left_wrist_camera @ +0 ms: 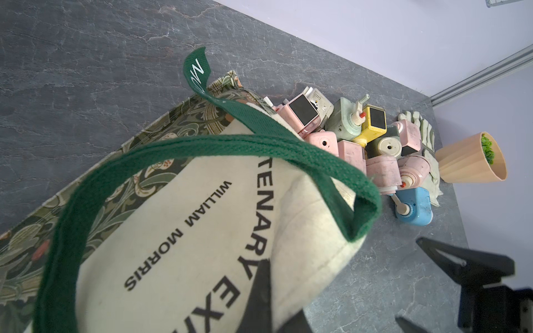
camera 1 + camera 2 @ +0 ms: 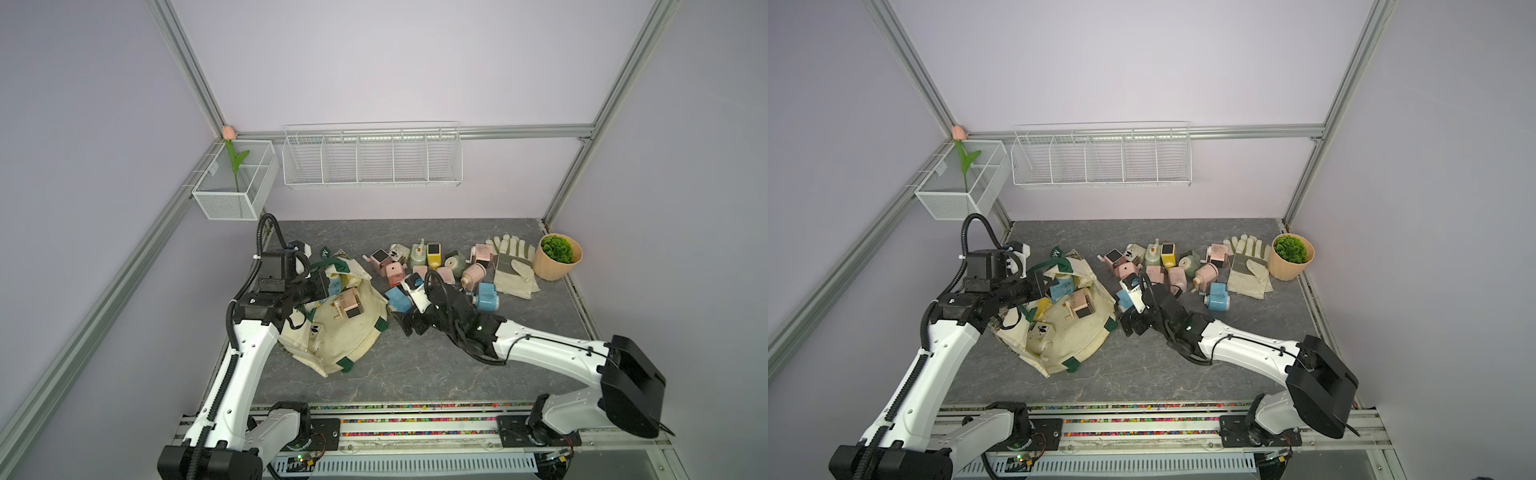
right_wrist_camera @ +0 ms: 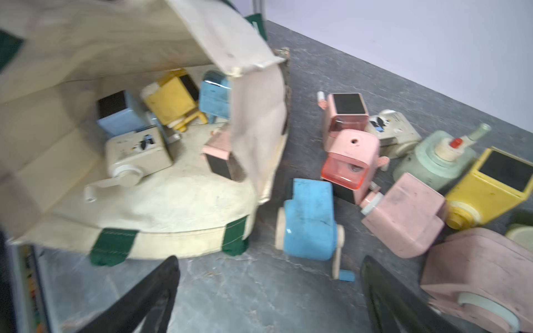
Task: Take out the pencil sharpeners from the tote bags
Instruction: Place the pencil sharpener at the center of the board.
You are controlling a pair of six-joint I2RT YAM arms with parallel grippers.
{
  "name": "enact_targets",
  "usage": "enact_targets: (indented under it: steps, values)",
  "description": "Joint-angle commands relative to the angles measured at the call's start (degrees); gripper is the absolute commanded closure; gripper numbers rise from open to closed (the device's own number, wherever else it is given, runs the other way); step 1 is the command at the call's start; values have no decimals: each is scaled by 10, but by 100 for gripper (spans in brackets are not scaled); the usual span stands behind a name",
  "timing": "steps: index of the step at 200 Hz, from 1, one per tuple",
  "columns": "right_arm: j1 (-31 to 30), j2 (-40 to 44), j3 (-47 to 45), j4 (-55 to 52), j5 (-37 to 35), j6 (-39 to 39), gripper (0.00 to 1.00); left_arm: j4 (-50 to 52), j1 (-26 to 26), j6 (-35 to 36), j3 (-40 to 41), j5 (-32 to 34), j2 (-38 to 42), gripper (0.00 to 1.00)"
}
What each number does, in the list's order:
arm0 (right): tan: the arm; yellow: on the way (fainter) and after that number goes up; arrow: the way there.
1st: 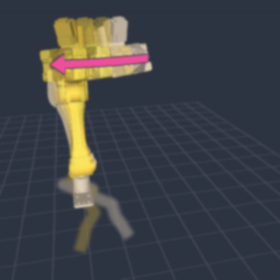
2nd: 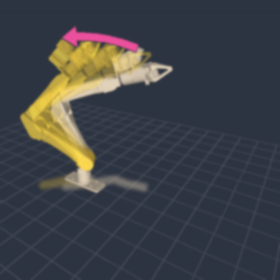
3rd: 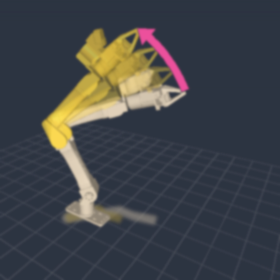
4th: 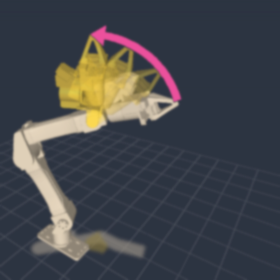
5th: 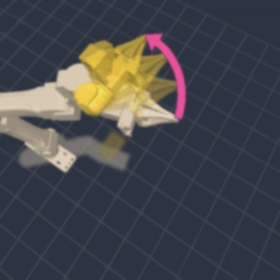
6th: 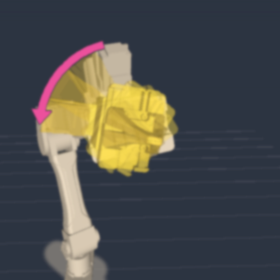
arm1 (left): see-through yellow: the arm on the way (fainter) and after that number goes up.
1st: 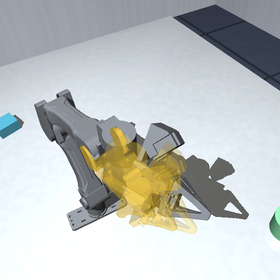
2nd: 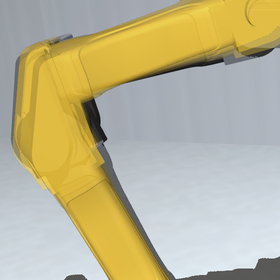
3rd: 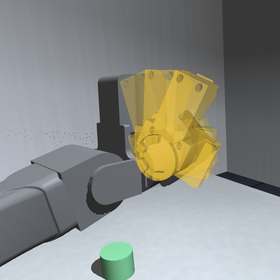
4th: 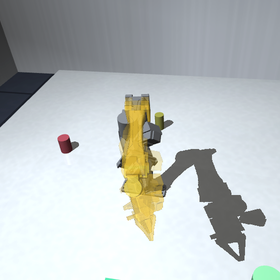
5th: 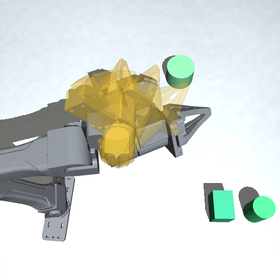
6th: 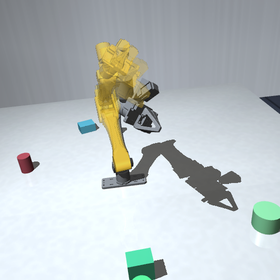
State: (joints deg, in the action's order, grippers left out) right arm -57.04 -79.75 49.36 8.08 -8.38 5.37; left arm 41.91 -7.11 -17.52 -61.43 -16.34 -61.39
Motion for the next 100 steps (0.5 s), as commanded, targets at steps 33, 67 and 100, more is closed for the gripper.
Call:
enact_targets:
  steps: [33, 67, 100]
  values:
    - [-94, -21, 24, 51, 17, -15, 1, -8, 3, -8, 5, -10, 15, 100]
    - [-129, -148, 92, 72, -51, 6, 1, -9, 3, -8, 5, -11, 15, 100]
    - [-140, -234, 149, 74, -105, 10, 0, -9, 3, -9, 6, -11, 17, 100]
